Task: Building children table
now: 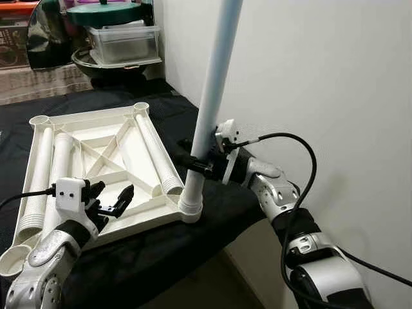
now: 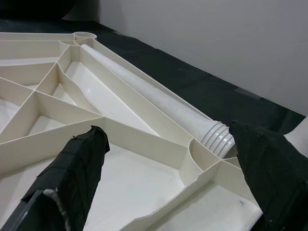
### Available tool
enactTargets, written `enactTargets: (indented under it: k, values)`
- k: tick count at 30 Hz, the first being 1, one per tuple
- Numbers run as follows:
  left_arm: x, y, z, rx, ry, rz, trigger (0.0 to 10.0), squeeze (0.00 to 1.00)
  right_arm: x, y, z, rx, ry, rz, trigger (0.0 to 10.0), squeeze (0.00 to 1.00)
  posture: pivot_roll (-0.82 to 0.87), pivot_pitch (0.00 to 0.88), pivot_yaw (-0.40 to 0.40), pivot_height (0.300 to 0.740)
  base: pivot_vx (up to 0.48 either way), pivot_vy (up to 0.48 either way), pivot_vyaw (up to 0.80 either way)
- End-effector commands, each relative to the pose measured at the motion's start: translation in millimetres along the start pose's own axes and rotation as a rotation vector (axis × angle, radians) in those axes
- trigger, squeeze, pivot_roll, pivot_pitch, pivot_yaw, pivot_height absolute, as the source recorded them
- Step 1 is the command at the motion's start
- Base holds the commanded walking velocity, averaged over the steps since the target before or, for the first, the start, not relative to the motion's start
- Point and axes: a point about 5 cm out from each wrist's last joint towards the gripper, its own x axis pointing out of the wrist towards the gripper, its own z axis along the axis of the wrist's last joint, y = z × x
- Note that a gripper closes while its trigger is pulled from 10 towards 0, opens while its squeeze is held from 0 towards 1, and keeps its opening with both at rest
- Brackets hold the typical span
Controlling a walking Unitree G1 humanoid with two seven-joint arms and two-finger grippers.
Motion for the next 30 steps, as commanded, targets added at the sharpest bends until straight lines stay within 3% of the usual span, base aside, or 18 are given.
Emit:
enactTargets:
  k: [1,20,24,28,29,30]
  values:
    - [-1.9,-0.2,-4,0.007,0.011,0.009,10.0,0.00,-0.8,11.2,-35,0.116,0.119,0.065,0.0,0.00,0.07,0.000,-0.094,0.740,0.000,0.000,0.00]
    - [-0.8,-1.6,-5,0.009,0.012,0.009,10.0,0.00,11.4,11.7,-32,0.061,0.146,0.110,0.0,0.00,0.08,0.000,-0.103,0.740,0.000,0.000,0.00]
    - [-1.6,-1.7,-6,0.009,0.013,0.012,10.0,0.00,12.9,8.0,-45,0.051,0.223,-0.044,0.0,0.00,0.08,0.000,-0.104,0.740,0.000,0.000,0.00]
    - [-2.1,-1.2,-7,0.011,0.014,0.014,10.0,0.00,7.6,-5.6,-60,0.103,0.292,-0.374,0.0,0.00,0.08,0.000,-0.101,0.740,0.000,0.000,0.00]
    - [-2.1,-1.2,-7,0.011,0.014,0.014,10.0,0.00,7.6,-5.6,-60,0.103,0.292,-0.374,0.0,0.00,0.08,0.000,-0.101,0.740,0.000,0.000,0.00]
    - [-2.1,-1.0,-7,0.010,0.014,0.015,10.0,0.00,3.0,-8.5,-65,0.119,0.291,-0.486,0.0,0.00,0.08,0.000,-0.100,0.740,0.000,0.000,0.00]
